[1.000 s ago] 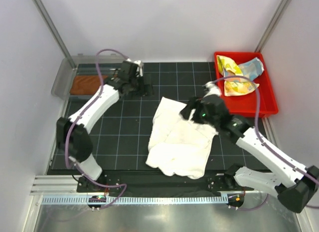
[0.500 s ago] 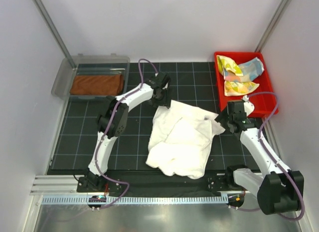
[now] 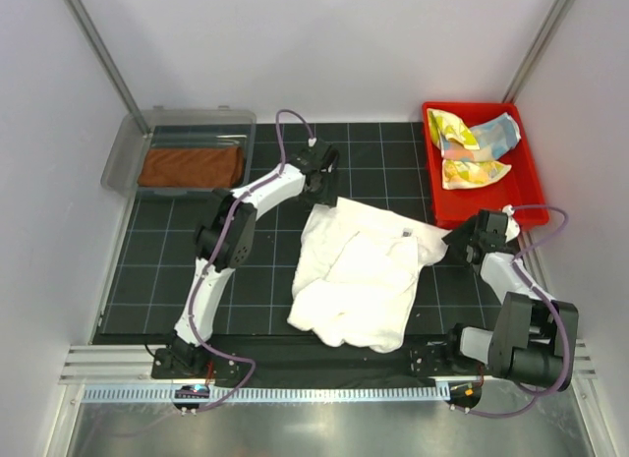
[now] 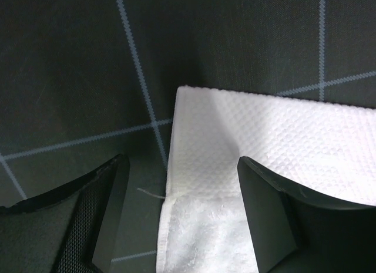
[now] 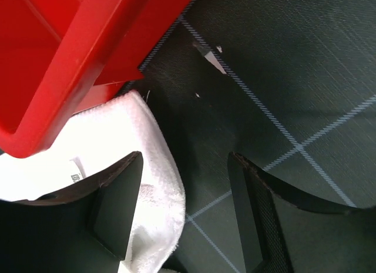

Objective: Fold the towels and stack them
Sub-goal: Flatten out the crumpled towel

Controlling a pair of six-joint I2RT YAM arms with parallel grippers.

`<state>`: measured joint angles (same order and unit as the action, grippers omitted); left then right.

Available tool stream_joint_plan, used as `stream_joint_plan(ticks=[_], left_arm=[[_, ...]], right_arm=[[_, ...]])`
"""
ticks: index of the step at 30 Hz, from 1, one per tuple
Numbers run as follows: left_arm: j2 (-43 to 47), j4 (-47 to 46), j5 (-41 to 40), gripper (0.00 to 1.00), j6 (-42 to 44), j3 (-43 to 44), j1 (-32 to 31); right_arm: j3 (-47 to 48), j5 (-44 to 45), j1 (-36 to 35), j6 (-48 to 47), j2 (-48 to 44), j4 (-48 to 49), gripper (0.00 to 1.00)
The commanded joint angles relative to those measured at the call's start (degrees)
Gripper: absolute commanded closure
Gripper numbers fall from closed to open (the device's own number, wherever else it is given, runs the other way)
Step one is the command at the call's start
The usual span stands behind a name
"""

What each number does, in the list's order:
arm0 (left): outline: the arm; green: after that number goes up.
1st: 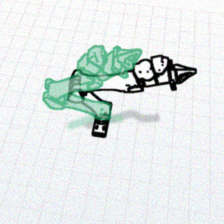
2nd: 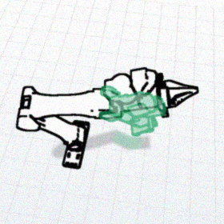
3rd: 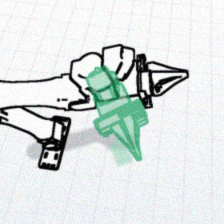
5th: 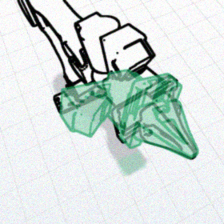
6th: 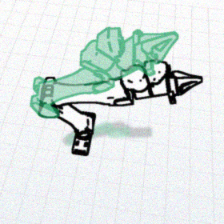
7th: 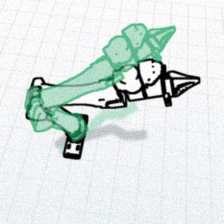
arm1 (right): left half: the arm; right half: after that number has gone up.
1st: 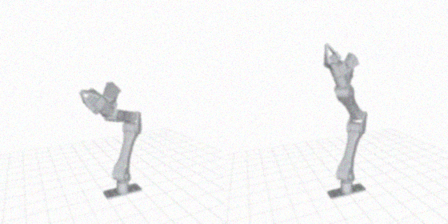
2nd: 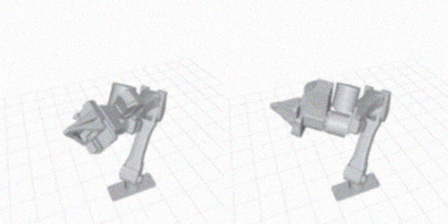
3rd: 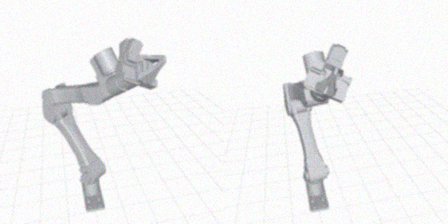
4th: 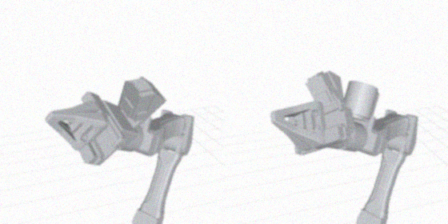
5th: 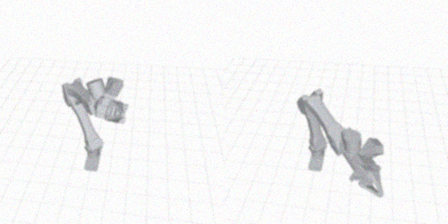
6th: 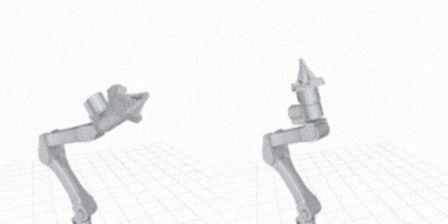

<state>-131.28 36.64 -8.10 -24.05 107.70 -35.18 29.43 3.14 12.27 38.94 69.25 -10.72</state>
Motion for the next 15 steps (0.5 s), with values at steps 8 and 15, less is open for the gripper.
stream_joint_plan(ticks=[8, 15], left_arm=[[-4.33, -3.6, 7.57, 0.33, 1.55, 5.06, 1.69], [-5.03, -3.42, 11.44, 0.46, 2.08, 5.07, 1.78]], right_arm=[[-3.06, -13.06, 4.25, 0.17, 5.89, 19.33, 0.37], [-4.03, -15.35, 4.34, 0.79, 8.53, 24.34, 0.44]])
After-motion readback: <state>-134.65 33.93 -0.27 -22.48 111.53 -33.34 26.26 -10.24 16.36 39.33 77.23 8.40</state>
